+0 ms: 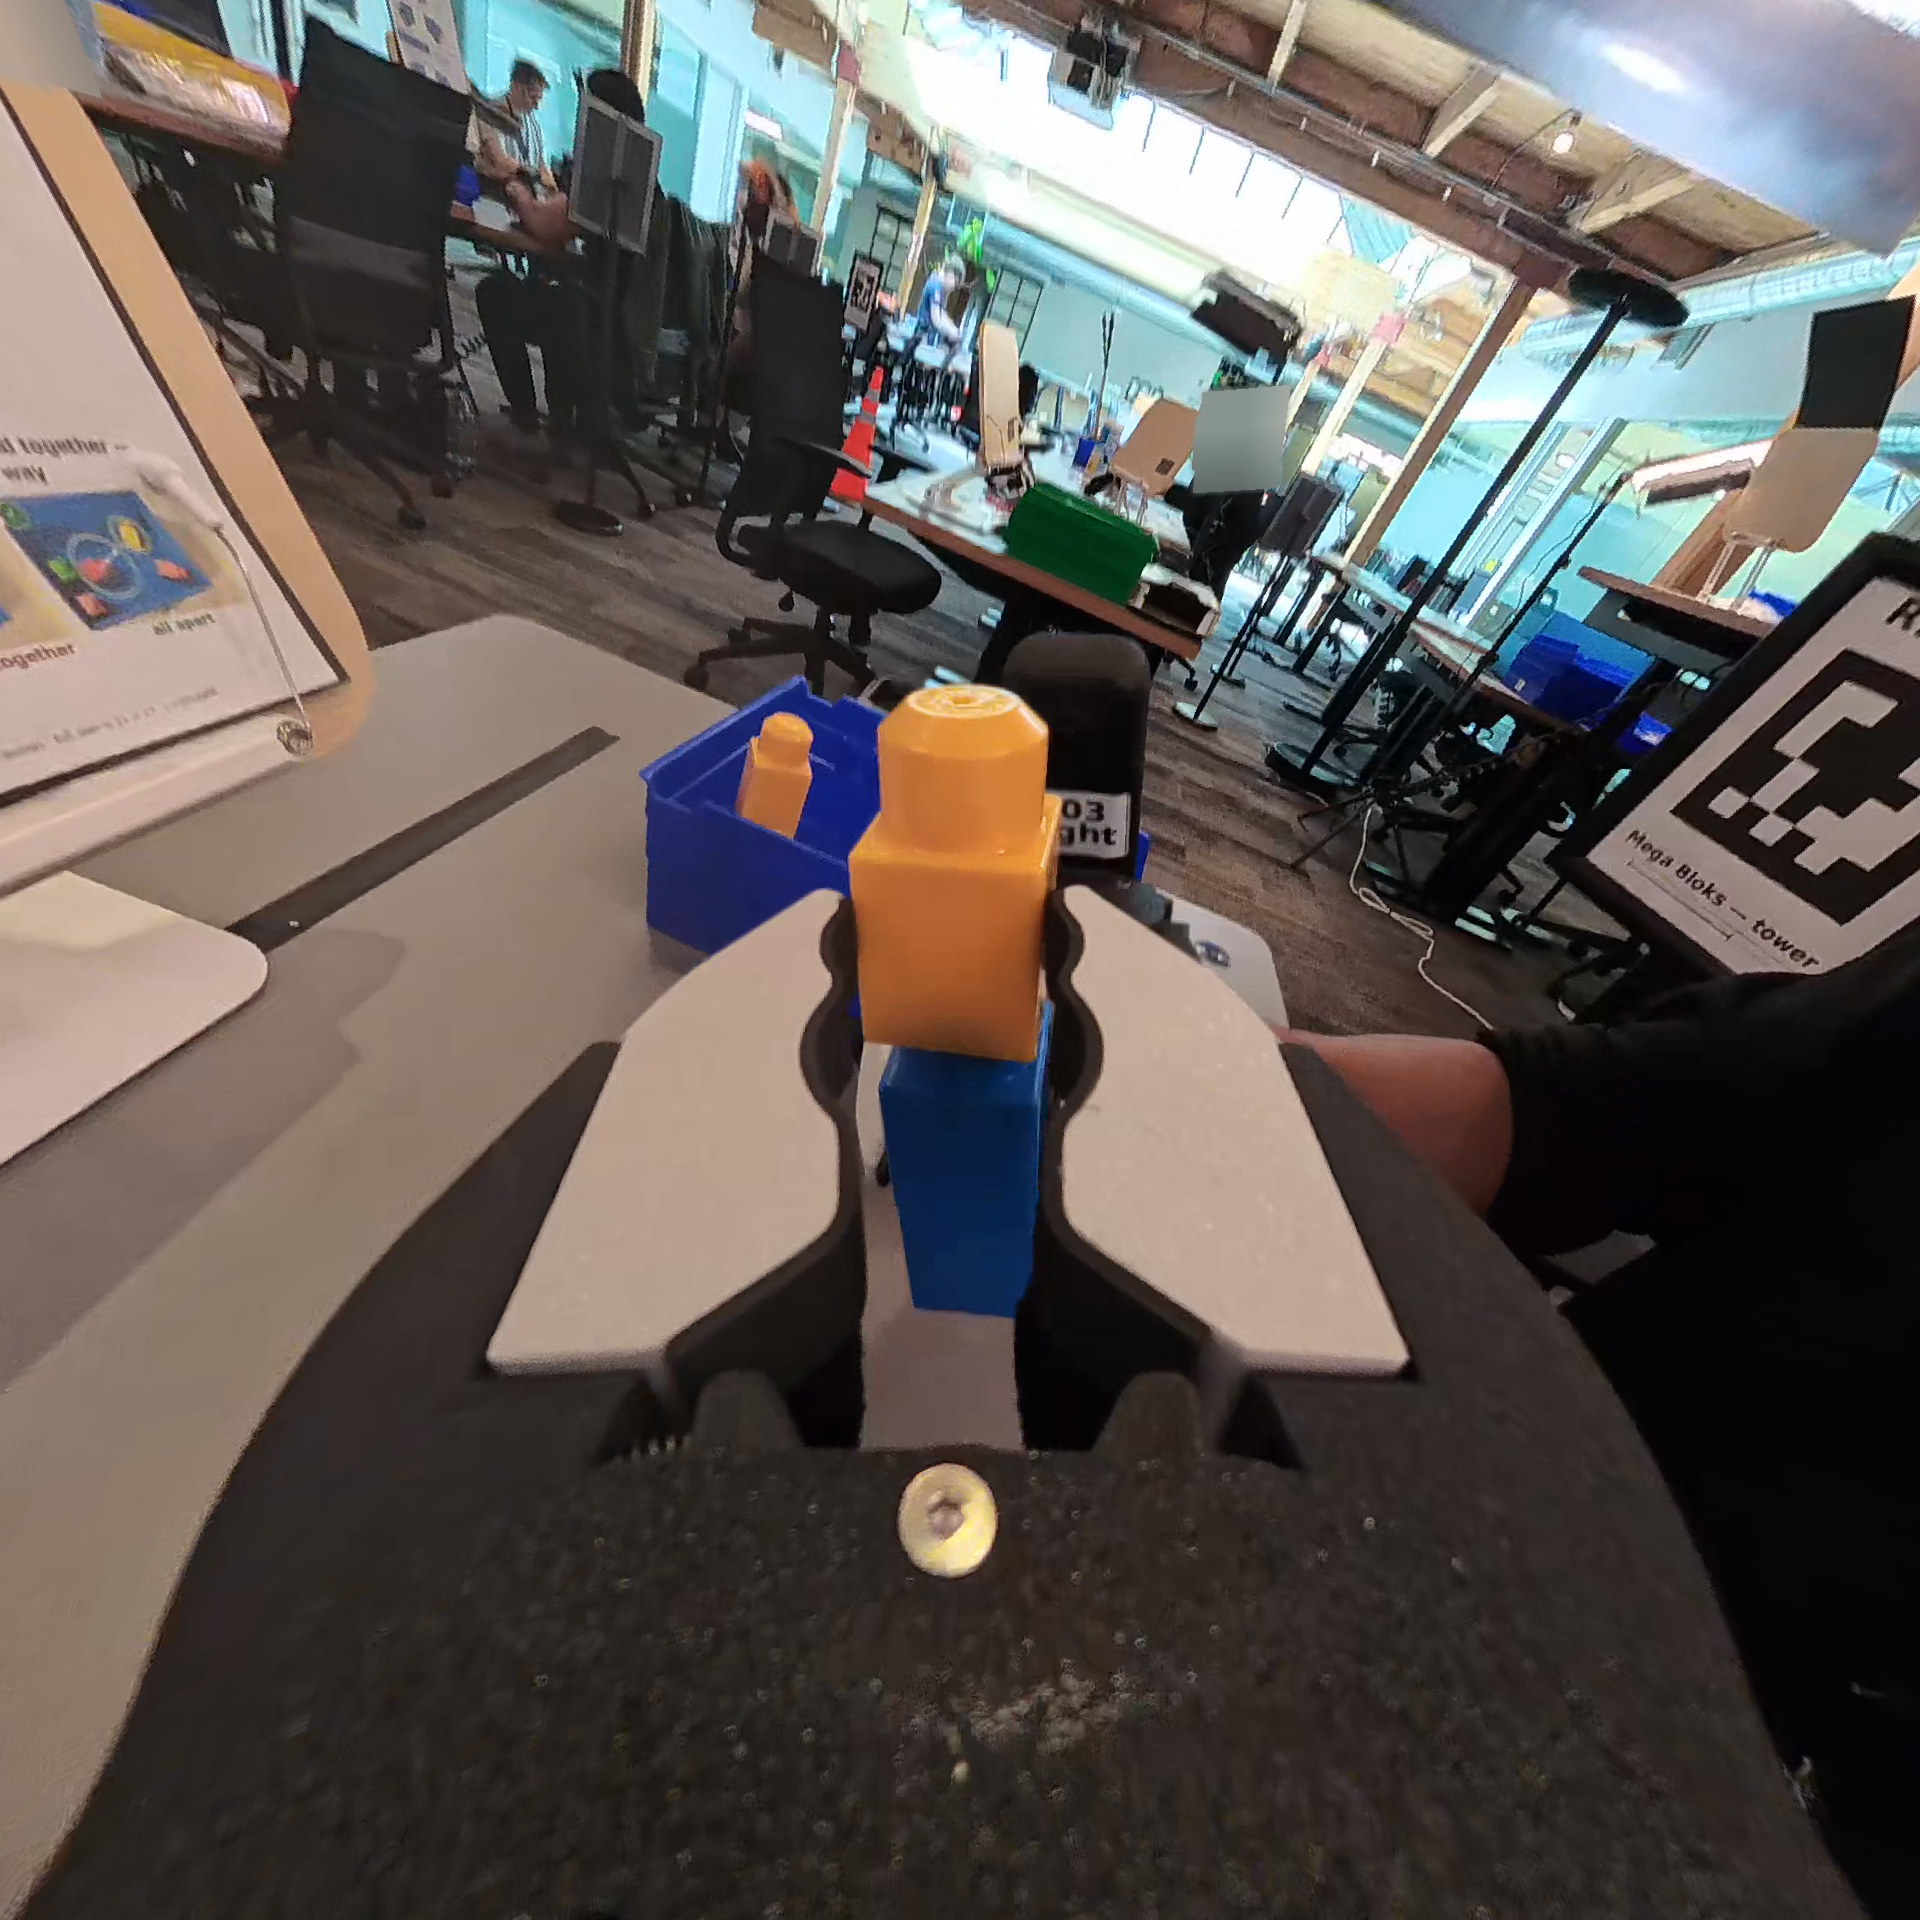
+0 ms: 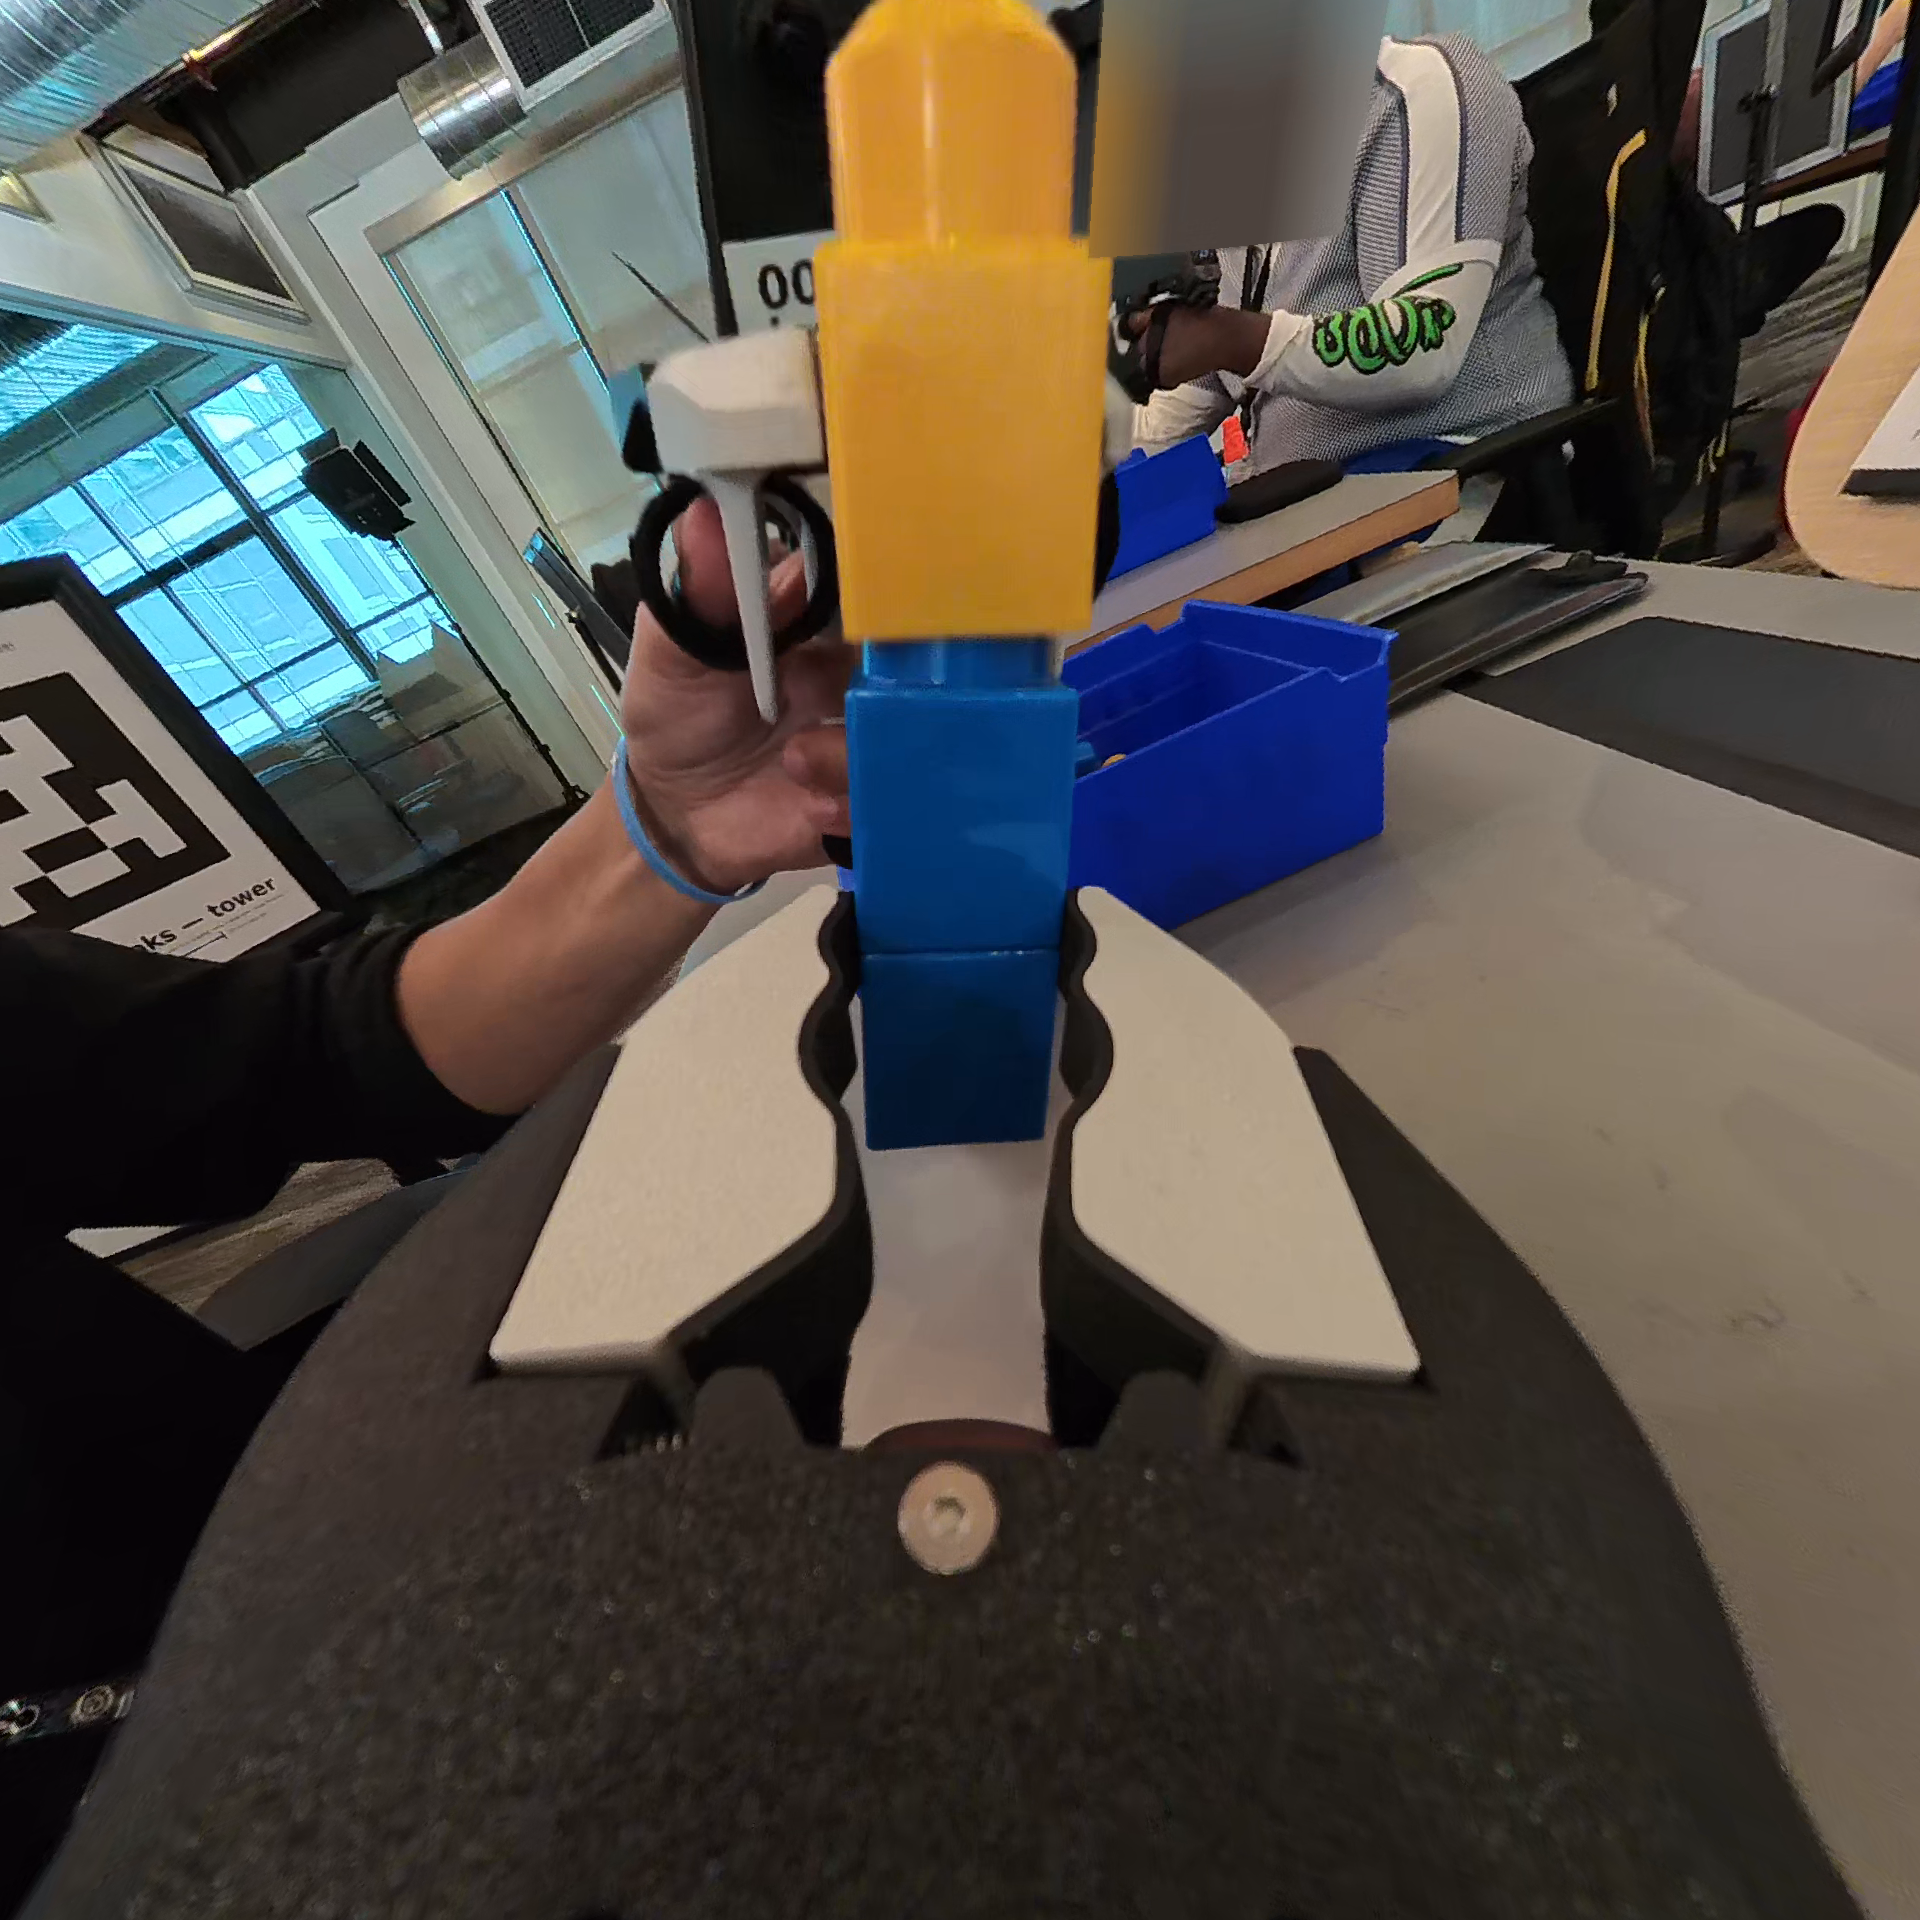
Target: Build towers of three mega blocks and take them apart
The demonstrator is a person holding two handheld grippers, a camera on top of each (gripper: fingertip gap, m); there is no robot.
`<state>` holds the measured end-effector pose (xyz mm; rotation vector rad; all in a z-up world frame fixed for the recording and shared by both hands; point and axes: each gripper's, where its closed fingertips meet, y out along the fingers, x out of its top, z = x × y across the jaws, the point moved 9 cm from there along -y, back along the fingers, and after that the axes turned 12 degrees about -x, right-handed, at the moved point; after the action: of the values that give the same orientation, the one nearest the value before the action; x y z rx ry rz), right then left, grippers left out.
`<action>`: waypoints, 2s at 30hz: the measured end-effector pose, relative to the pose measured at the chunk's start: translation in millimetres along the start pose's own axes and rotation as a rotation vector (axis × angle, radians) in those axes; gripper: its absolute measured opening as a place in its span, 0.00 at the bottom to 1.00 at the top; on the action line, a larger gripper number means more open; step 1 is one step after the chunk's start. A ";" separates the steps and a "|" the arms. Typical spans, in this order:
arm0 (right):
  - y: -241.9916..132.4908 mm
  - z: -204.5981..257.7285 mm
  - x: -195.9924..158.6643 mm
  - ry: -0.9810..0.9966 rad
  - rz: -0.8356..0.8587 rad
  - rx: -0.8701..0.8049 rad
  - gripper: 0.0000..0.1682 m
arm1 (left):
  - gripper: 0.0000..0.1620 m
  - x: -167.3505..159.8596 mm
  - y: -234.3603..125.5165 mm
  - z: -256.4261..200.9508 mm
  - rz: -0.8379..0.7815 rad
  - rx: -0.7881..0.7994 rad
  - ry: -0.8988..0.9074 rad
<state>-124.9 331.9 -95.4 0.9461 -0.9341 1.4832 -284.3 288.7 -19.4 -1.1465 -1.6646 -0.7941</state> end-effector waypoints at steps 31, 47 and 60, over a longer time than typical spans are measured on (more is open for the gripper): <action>-9.0 -10.2 -7.3 0.062 0.002 0.045 0.21 | 0.21 -24.8 7.9 8.2 -0.063 -0.014 -0.078; -5.8 -7.3 -4.1 0.000 0.037 -0.131 0.24 | 0.21 -34.3 3.8 -0.1 -0.148 0.150 -0.013; 0.6 14.8 -3.5 -0.363 0.061 -0.634 0.33 | 0.21 -46.8 9.9 10.4 -0.137 0.393 -0.133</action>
<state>-124.2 316.8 -93.2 0.7191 -1.5900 0.9663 -272.5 285.8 -66.7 -0.8301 -1.9221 -0.4503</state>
